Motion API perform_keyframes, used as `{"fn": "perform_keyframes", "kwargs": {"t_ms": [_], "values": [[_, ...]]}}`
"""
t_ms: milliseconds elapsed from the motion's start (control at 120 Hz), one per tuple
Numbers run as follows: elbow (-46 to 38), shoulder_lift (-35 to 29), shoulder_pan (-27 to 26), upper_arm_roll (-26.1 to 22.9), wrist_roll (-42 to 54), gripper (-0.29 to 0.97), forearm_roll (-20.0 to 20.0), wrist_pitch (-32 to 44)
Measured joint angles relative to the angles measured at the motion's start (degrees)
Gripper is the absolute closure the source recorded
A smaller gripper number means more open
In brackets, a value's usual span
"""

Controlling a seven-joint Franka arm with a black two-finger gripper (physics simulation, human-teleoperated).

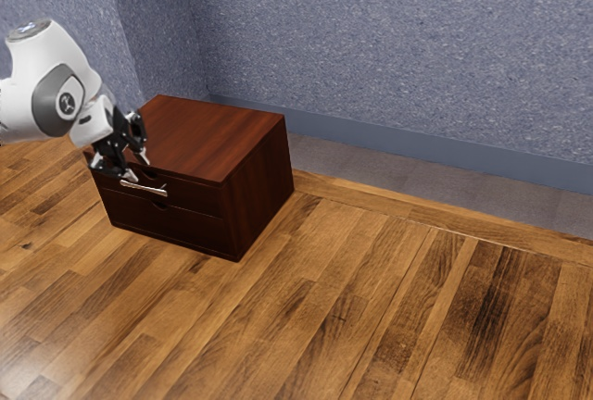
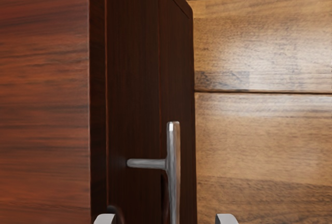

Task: Pull the drawer handle with one arm to open the drawer

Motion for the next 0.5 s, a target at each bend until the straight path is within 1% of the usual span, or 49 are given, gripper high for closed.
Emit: {"fn": "perform_keyframes", "kwargs": {"t_ms": [192, 358, 500], "values": [[0.0, 1.6, 0.5, 1.0, 1.5, 0.51, -0.3, 0.4], [0.3, 3.9, 1.3, 1.2, 2.4, 0.51, -0.6, 0.9], [0.3, 4.6, 1.8, 1.2, 3.0, 0.51, -1.0, 1.2]]}}
